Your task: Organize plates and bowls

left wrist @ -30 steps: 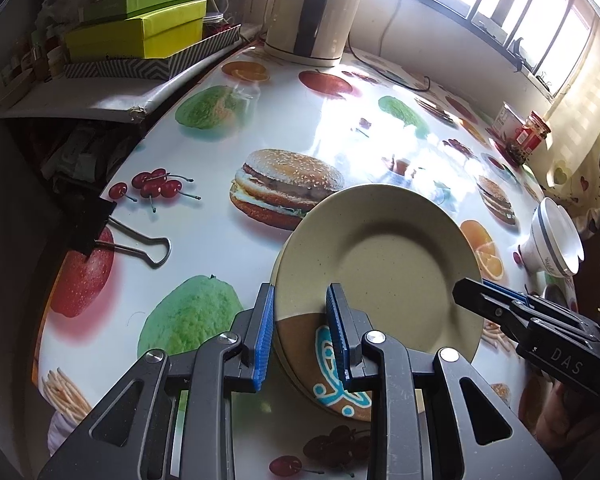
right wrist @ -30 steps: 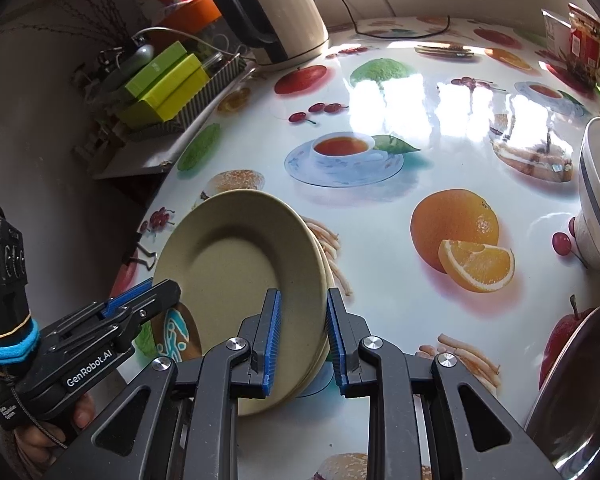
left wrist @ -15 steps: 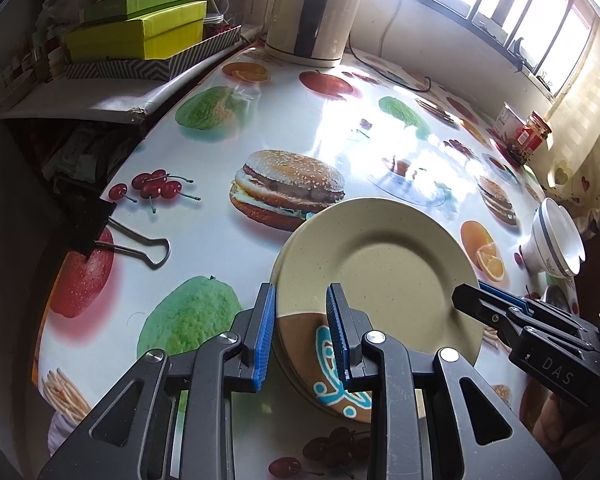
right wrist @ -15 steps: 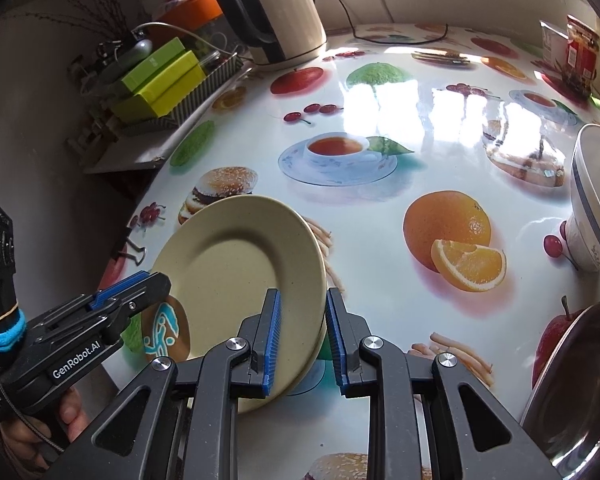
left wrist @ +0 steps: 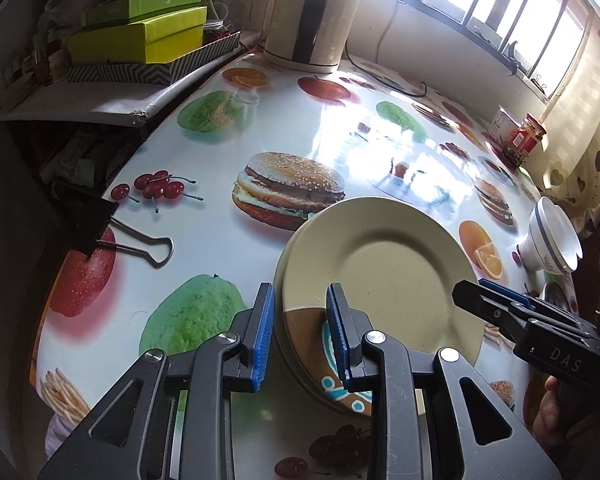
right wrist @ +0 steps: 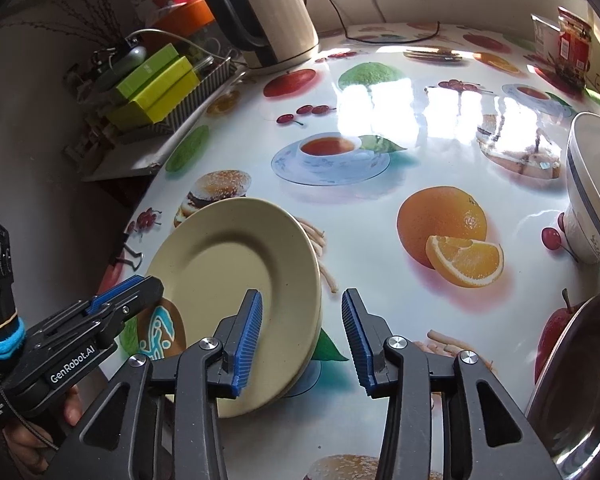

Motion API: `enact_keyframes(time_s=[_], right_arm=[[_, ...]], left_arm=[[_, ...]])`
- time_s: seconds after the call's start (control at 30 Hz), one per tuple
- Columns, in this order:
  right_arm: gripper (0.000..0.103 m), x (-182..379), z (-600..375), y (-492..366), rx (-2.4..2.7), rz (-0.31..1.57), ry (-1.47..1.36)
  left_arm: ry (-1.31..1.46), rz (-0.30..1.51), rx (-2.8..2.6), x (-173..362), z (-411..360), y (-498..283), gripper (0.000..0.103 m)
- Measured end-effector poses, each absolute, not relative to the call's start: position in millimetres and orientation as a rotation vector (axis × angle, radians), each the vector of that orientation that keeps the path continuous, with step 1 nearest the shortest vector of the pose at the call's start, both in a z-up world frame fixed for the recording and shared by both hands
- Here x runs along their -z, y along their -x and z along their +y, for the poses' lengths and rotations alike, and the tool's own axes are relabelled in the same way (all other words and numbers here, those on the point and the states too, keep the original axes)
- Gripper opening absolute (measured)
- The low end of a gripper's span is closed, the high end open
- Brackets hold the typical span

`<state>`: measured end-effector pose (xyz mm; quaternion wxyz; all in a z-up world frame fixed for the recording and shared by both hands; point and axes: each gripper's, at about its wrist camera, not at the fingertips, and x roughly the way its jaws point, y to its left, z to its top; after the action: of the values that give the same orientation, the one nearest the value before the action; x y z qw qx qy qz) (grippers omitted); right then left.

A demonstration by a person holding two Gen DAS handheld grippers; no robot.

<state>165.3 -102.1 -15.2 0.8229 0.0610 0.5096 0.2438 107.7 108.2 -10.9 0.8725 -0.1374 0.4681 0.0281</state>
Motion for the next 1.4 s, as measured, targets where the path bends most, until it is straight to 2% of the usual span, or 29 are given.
enact_keyframes(time_s=[0.17,0.47,0.8,1.17,1.27,1.4], right_arm=[[0.050,18.4,-108.6,-162.5,-0.507,1.082,-0.153],[0.052,26.6,-111.2,-159.8,-0.521,1.101,-0.180],[0.058,30.6,-109.2,-159.3,-0.535,1.104,-0.185],[0.058,31.5,-98.8,-155.6,-0.579,1.092,-0.160],[0.053,31.7,-92.9,-154.3,-0.608,1.094,-0.152],[0.051,31.9,-93.8,-156.4,-0.598,1.091,-0.162]], left_arm=[[0.313,0.994,-0.059,14.8,109.8,-102.6,0.037],[0.344,1.004,-0.037,19.1,109.0,-99.8,0.044],[0.367,1.007,-0.013,21.9,108.7,-97.4,0.045],[0.405,1.004,0.000,25.0,112.6,-98.8,0.045],[0.402,1.005,0.000,24.7,112.6,-99.9,0.045],[0.400,1.005,0.002,24.9,111.8,-102.5,0.045]])
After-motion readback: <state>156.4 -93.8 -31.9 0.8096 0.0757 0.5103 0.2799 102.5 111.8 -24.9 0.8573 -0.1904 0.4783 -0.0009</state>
